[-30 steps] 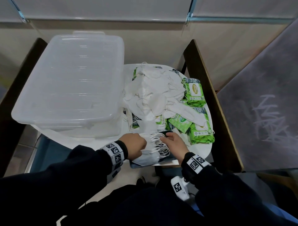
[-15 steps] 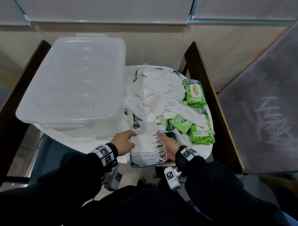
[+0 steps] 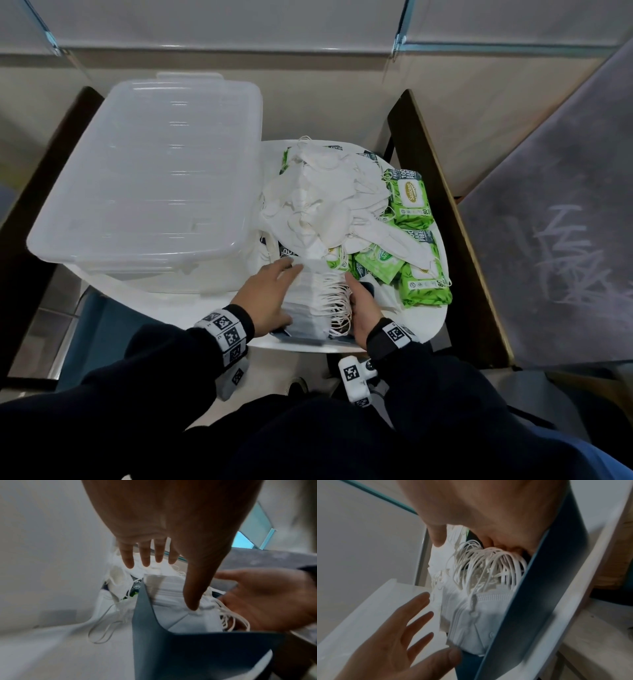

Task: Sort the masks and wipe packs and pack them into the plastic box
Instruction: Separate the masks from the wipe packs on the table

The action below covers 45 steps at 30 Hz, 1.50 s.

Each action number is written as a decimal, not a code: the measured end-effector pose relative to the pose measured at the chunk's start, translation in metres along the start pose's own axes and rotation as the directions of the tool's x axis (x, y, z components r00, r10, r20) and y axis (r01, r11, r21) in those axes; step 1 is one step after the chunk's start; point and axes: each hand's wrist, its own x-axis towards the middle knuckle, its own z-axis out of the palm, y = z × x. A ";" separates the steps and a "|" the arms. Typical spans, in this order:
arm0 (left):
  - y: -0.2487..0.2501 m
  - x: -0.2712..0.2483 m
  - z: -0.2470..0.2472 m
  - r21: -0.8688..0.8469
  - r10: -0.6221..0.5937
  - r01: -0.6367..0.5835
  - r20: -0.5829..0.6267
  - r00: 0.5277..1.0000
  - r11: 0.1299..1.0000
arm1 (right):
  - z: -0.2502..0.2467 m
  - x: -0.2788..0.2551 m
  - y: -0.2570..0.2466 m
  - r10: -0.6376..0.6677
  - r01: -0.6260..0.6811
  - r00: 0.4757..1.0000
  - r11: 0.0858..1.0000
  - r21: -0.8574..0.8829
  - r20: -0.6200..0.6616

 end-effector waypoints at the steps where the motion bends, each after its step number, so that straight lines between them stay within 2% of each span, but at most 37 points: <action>1: 0.003 0.001 0.002 0.085 0.053 -0.054 0.021 0.998 0.995 | 0.000 0.001 0.001 0.003 -0.004 0.999 0.999 0.033 0.038; 3: 0.012 0.002 0.005 0.199 0.120 -0.126 0.041 0.992 0.972 | 0.002 0.000 0.000 0.010 -0.019 0.996 0.994 0.108 0.090; 6: 0.017 0.003 0.008 0.311 0.190 -0.181 0.000 0.982 0.933 | -0.001 0.005 0.002 0.016 -0.024 0.997 0.992 0.121 0.069; 10: 0.011 0.005 0.013 0.329 0.193 -0.177 -0.015 0.981 0.927 | -0.004 0.010 0.005 0.083 -0.085 0.996 0.996 0.030 0.036; 12: 0.008 0.007 0.013 0.300 0.202 -0.188 -0.015 0.979 0.935 | -0.005 0.012 0.005 0.122 -0.125 0.992 0.987 -0.097 -0.041; 16: 0.005 0.006 0.013 0.286 0.221 -0.212 0.002 0.975 0.934 | -0.004 0.014 0.001 0.008 -0.044 0.993 0.948 -0.316 -0.115; 19: 0.004 0.005 0.013 0.265 0.216 -0.212 0.016 0.976 0.941 | -0.002 0.012 0.000 0.034 -0.068 0.993 0.947 -0.313 -0.114; 21: 0.006 0.007 0.011 0.255 0.224 -0.221 0.015 0.974 0.941 | -0.002 0.010 -0.004 0.061 -0.107 0.991 0.895 -0.432 -0.119; 23: 0.008 0.008 0.009 0.265 0.238 -0.237 0.028 0.971 0.935 | -0.004 0.006 -0.007 0.079 -0.139 0.989 0.797 -0.588 -0.127; 26: 0.012 0.009 0.010 0.276 0.231 -0.239 0.062 0.971 0.931 | -0.006 -0.001 -0.012 0.074 -0.140 0.989 0.712 -0.688 -0.125; 30: 0.013 0.010 0.014 0.330 0.200 -0.215 0.081 0.976 0.919 | -0.002 -0.012 -0.023 -0.008 -0.081 0.994 0.641 -0.764 -0.113; 33: 0.010 0.012 0.015 0.329 0.201 -0.215 0.076 0.977 0.919 | -0.004 -0.020 -0.031 -0.114 -0.016 0.990 0.523 -0.852 -0.088; 34: 0.010 0.012 0.014 0.329 0.199 -0.213 0.075 0.977 0.920 | -0.005 -0.023 -0.034 -0.155 0.012 0.985 0.512 -0.859 -0.078; 36: 0.009 0.012 0.012 0.320 0.189 -0.203 0.075 0.979 0.925 | -0.005 -0.029 -0.039 -0.229 0.092 0.972 0.567 -0.819 -0.050; 38: 0.007 0.012 0.007 0.250 0.172 -0.182 0.062 0.983 0.951 | -0.004 -0.032 -0.039 -0.282 0.150 0.957 0.689 -0.709 -0.071; 41: -0.003 0.007 0.001 -0.007 0.105 -0.105 -0.044 0.994 0.994 | 0.002 -0.039 -0.023 -0.185 0.100 0.973 0.880 -0.465 -0.141; 43: -0.014 0.003 0.001 -0.170 -0.013 -0.007 -0.117 0.993 0.985 | 0.003 -0.036 -0.009 -0.113 0.057 0.981 0.947 -0.316 -0.160; 45: -0.021 0.001 0.003 -0.265 -0.127 0.103 -0.076 0.989 0.959 | 0.003 -0.024 0.001 -0.069 0.032 0.981 0.979 -0.200 -0.180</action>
